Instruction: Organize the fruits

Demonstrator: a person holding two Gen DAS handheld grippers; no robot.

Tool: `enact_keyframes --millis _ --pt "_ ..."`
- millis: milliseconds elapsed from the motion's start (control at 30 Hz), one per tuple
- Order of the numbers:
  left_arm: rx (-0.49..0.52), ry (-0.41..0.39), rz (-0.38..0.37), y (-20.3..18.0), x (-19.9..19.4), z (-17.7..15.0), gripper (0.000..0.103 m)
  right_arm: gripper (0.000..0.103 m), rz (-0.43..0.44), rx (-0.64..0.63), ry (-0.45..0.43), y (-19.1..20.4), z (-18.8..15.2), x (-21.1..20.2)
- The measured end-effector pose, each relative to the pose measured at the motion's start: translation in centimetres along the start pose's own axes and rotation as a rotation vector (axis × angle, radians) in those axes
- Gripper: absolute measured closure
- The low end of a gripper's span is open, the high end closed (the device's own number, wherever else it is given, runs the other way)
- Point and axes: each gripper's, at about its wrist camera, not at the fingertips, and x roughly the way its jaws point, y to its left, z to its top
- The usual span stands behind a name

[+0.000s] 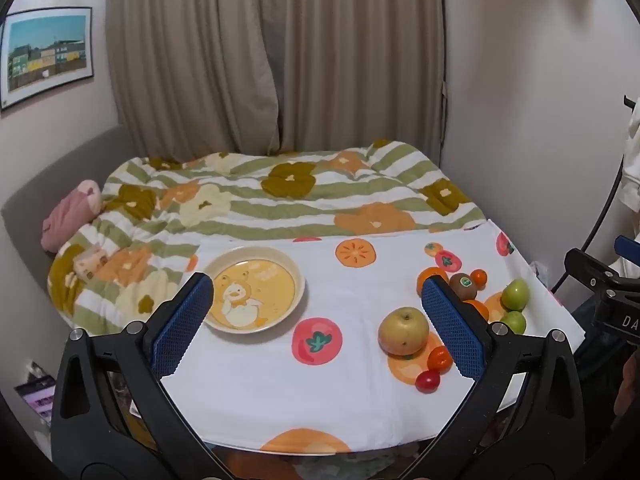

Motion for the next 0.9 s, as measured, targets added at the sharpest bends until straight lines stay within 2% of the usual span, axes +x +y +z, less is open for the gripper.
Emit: enact_keyframes --millis 900 --pt "-0.02 -0.01 0.005 0.83 0.04 -0.32 0.0 0.0 0.006 0.003 0.0 0.32 -0.07 -0.13"
